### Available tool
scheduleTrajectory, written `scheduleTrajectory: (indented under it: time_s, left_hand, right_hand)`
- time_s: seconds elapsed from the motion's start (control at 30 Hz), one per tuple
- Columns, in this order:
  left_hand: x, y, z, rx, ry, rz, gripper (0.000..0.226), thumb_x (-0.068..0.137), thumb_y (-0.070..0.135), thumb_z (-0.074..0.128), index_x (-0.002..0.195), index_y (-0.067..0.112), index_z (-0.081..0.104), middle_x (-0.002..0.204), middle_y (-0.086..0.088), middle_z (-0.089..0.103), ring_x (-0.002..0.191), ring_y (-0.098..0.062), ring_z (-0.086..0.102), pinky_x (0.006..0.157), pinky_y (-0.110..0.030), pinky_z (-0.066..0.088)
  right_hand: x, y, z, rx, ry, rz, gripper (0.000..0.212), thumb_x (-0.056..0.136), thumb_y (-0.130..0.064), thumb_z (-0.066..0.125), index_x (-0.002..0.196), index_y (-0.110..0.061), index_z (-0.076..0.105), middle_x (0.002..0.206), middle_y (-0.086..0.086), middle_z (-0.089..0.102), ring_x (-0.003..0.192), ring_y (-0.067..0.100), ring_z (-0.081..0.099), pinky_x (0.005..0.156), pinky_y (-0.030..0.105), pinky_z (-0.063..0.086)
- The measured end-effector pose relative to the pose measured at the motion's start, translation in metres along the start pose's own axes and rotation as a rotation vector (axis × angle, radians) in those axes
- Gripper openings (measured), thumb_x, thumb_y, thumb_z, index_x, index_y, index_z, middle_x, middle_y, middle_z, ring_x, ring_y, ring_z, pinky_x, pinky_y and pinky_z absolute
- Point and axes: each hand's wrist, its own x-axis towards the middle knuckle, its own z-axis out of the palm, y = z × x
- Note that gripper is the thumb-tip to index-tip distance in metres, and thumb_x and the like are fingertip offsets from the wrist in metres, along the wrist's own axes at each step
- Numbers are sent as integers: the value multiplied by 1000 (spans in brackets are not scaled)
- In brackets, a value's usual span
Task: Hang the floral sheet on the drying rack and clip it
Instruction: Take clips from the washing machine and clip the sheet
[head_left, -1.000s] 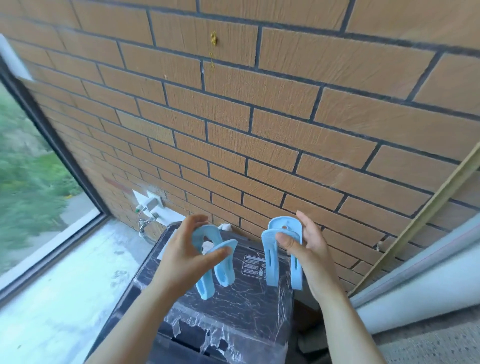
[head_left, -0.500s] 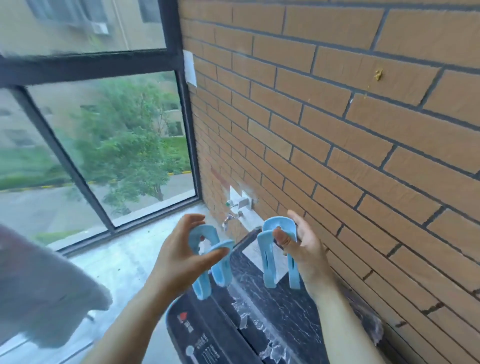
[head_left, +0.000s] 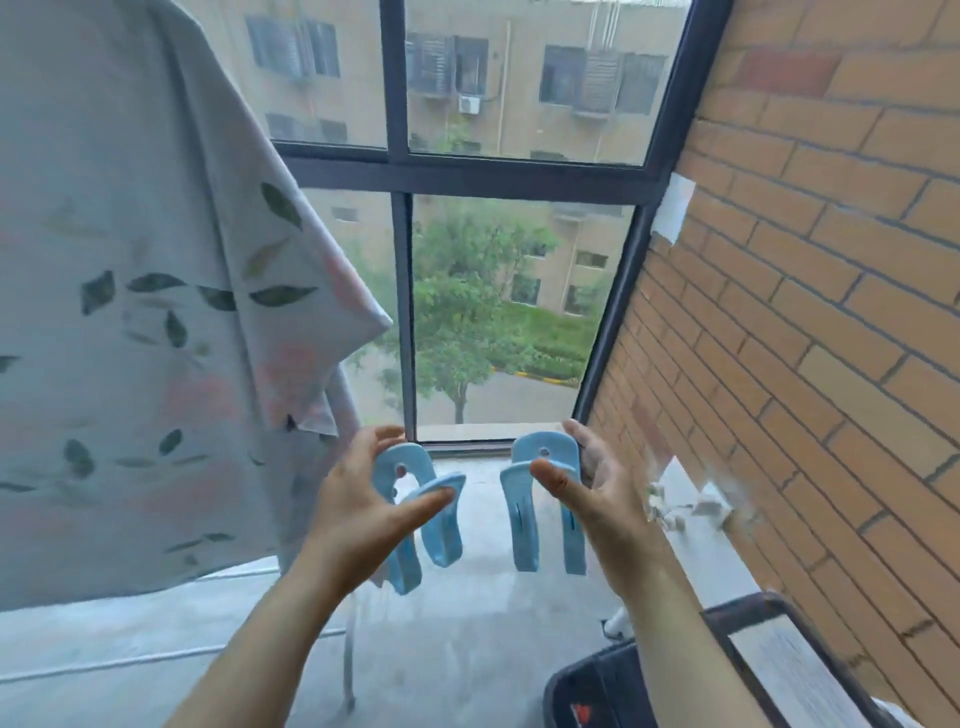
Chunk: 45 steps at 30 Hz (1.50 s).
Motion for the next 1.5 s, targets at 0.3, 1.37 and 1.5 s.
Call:
scheduleTrajectory:
  time_s: [0.3, 1.37, 1.5]
  left_hand:
    - [43, -42, -51, 10, 118, -129, 66, 60, 42, 85, 113, 37, 47, 109, 20, 58, 97, -5, 59, 82, -30, 49]
    - [146, 41, -264, 98, 657, 4, 76, 55, 70, 71, 119, 40, 41, 106, 12, 52, 93, -3, 55, 59, -12, 42]
    - [159, 53, -299, 202, 634, 56, 67, 55, 83, 39, 104, 40, 56, 95, 12, 64, 81, -6, 64, 68, -27, 45]
  right_hand:
    - [84, -11, 77, -9, -171, -23, 102, 50, -61, 78, 141, -33, 39, 130, -10, 57, 113, 4, 58, 98, 34, 49]
    - [226, -230, 220, 202, -435, -594, 84, 56, -59, 70, 133, -33, 48, 106, -8, 69, 86, 0, 66, 68, 12, 48]
    - [229, -261, 231, 212, -374, -661, 83, 57, -67, 66, 132, -36, 48, 107, -6, 68, 90, 4, 64, 73, 19, 48]
